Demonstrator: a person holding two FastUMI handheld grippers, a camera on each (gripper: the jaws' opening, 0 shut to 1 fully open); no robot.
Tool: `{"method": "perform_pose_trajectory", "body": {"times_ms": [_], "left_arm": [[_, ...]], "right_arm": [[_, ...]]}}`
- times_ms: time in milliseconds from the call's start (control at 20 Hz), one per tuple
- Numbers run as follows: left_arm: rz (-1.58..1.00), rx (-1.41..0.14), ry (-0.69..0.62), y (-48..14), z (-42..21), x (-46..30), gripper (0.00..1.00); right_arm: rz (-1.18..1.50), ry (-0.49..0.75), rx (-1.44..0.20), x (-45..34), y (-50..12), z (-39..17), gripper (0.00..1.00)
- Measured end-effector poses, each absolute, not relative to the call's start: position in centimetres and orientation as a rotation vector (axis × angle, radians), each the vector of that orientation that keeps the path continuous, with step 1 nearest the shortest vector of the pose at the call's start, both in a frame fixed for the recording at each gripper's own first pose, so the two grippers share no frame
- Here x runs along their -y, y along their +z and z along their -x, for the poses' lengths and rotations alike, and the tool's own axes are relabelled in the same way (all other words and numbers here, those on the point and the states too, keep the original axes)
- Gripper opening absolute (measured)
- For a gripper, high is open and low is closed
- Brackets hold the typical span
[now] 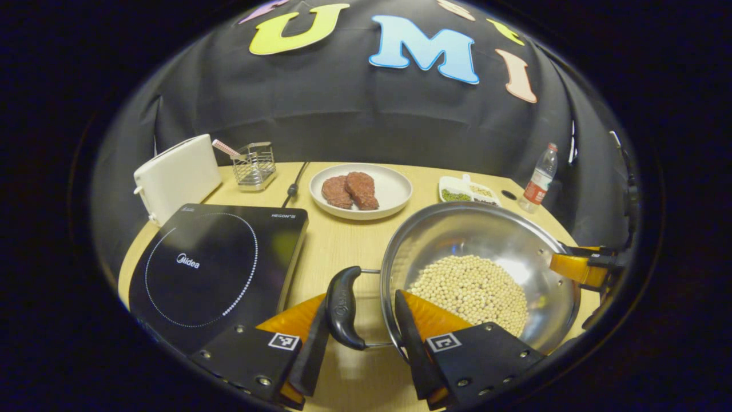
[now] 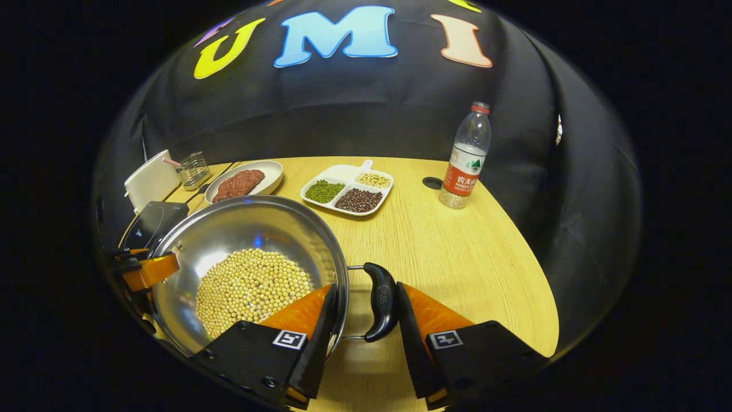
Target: First push the handle of the pot to place it horizontally, then grasp the pot with both hands and set it on the induction cooktop.
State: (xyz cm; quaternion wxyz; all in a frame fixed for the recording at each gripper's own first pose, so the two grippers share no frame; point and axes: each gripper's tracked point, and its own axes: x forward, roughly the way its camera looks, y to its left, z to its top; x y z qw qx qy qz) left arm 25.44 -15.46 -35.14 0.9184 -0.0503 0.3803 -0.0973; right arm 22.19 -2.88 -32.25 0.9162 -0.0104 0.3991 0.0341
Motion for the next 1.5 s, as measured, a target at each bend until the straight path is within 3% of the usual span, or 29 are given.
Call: {"method": "perform_pose_trajectory", "body": {"times_ms": [300,500,550,750,1000,1100,1250,1350,1500], "left_arm": [[0.111,-0.767,-0.174,-34.7,-25.8,15.4,0.58],[0.108,-0.763,-0.181,-34.7,-25.8,15.3,0.50],[0.107,-0.764,-0.184,-34.7,-25.8,15.1,0.51],[0.106,-0.755,-0.191,-33.5,-25.6,14.6,0.57],[0.117,-0.735,-0.194,-31.7,-25.7,13.1,0.53],[0.120,-0.720,-0.196,-31.1,-25.8,12.2,0.57],[0.125,-0.714,-0.190,-30.6,-26.1,10.6,0.53],[0.121,-0.705,-0.188,-30.1,-26.3,9.4,0.53],[0.114,-0.697,-0.180,-29.8,-26.5,7.5,0.57]], "right_arm": [[0.002,0.069,-0.814,2.7,-32.1,-22.2,0.48],[0.016,0.057,-0.825,2.6,-31.8,-21.7,0.51],[0.015,0.054,-0.827,2.6,-31.7,-21.6,0.47],[0.004,0.045,-0.832,2.5,-30.6,-21.0,0.50],[0.004,0.037,-0.813,1.3,-28.3,-20.5,0.47],[-0.002,0.033,-0.805,0.5,-27.5,-20.5,0.51],[0.003,0.035,-0.795,-0.9,-26.6,-20.5,0.51],[-0.004,0.037,-0.800,-2.0,-26.3,-20.4,0.47],[-0.004,0.042,-0.797,-3.6,-25.7,-20.4,0.51]]}}
